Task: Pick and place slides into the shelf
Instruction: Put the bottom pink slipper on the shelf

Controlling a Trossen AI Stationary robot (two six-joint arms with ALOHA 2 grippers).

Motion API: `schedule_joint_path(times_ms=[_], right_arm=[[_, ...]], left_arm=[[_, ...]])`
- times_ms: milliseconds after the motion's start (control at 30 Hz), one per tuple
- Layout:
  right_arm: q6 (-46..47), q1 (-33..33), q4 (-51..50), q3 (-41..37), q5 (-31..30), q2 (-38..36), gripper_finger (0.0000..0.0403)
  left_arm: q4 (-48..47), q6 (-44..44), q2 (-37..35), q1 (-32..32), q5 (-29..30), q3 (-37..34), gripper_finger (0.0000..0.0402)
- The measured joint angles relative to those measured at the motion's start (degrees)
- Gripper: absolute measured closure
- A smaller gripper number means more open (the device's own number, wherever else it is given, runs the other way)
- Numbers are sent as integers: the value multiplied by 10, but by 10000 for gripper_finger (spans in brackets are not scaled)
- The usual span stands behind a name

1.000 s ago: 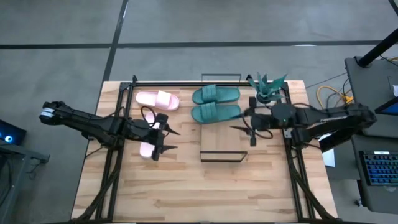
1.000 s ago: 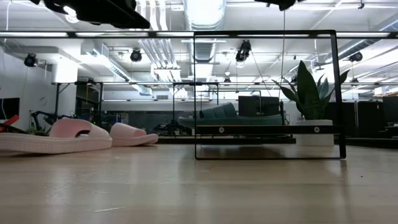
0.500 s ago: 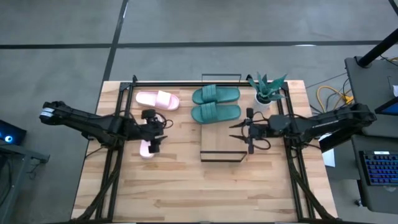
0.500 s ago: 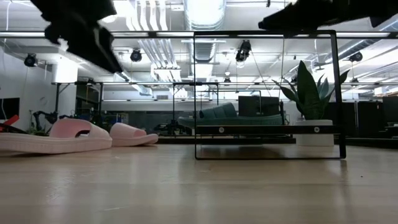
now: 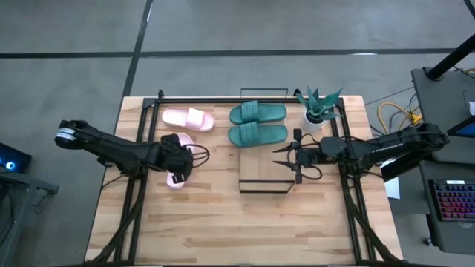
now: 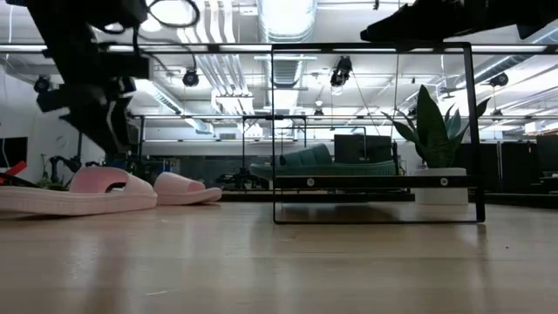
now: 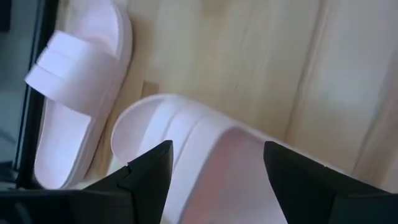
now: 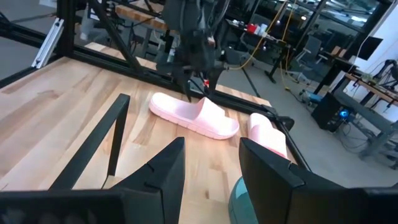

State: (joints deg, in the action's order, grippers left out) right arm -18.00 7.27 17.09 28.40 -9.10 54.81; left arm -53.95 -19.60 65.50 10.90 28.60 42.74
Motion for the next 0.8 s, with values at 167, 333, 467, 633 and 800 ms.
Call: schedule_joint_path(times_ms=[167,333,467,633,800], right_arm=[[-5,0,-1,0,0,0,261],[-15,0,-1,0,0,0,261],[-19,0,-1,0,0,0,262],[-20,0,-2,0,0,0,262],[-20,0,-2,0,0,0,262]], left_arm=[[-13,6,64,0,7,0,166],[-25,5,120,0,64,0,166],[-24,7,156,0,90,2,166],[-23,9,192,0,93,2,172],[-22,9,205,0,93,2,228]])
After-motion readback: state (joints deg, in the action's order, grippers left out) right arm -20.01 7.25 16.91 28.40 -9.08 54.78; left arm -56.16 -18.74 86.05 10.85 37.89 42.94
